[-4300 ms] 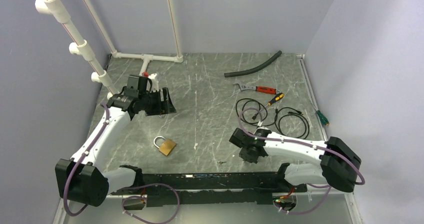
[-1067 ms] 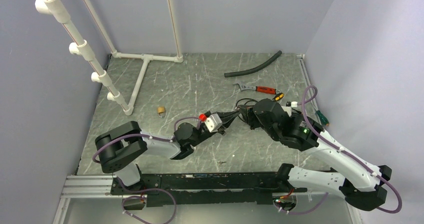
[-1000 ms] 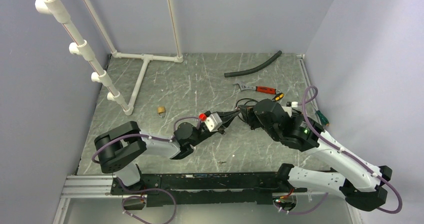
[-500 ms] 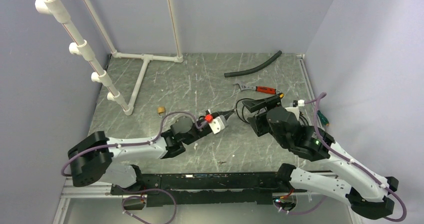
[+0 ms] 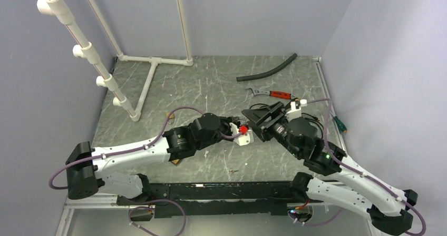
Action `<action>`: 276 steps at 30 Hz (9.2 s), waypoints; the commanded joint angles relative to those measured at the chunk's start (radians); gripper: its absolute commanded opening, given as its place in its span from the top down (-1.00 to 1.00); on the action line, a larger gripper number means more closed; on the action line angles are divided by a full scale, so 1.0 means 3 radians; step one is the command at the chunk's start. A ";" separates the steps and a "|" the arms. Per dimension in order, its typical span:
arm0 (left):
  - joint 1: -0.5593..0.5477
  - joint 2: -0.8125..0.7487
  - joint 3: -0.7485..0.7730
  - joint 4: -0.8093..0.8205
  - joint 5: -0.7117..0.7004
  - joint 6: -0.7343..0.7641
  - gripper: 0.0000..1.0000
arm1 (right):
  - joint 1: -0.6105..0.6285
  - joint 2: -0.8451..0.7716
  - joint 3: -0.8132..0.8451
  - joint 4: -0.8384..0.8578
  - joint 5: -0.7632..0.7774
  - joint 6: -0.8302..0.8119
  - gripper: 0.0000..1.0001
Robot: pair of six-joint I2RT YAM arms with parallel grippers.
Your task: Unlock with the key
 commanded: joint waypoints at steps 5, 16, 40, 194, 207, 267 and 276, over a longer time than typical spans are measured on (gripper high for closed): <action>-0.0138 -0.0148 0.0461 -0.1635 -0.0624 0.0299 1.00 | 0.0000 0.0249 -0.0489 0.0945 -0.0557 0.0473 -0.25; -0.0139 -0.0420 0.0047 -0.1292 -0.0688 0.0309 1.00 | -0.0005 0.0415 -0.0660 0.1195 -0.0283 0.0725 0.01; -0.0134 -0.0375 -0.0307 -0.0950 -0.1055 0.0331 1.00 | -0.0036 0.1220 -0.0759 0.2018 -0.0790 0.1098 0.13; 0.0112 -0.0667 -0.0348 -0.0814 -0.0886 0.0185 1.00 | -0.0087 0.1488 -0.0246 0.1643 -0.0685 0.0850 0.40; 0.0091 -0.0680 -0.0357 -0.0805 -0.0884 0.0206 1.00 | -0.0088 0.1353 -0.0348 0.1497 -0.0645 0.0807 0.41; 0.0045 -0.0795 -0.0384 -0.0768 -0.0876 0.0231 1.00 | -0.0118 0.1560 -0.0305 0.1449 -0.0515 0.0701 0.57; 0.0035 -0.0822 -0.0399 -0.0746 -0.0849 0.0241 1.00 | -0.0143 0.1586 -0.0306 0.1511 -0.0533 0.0688 0.90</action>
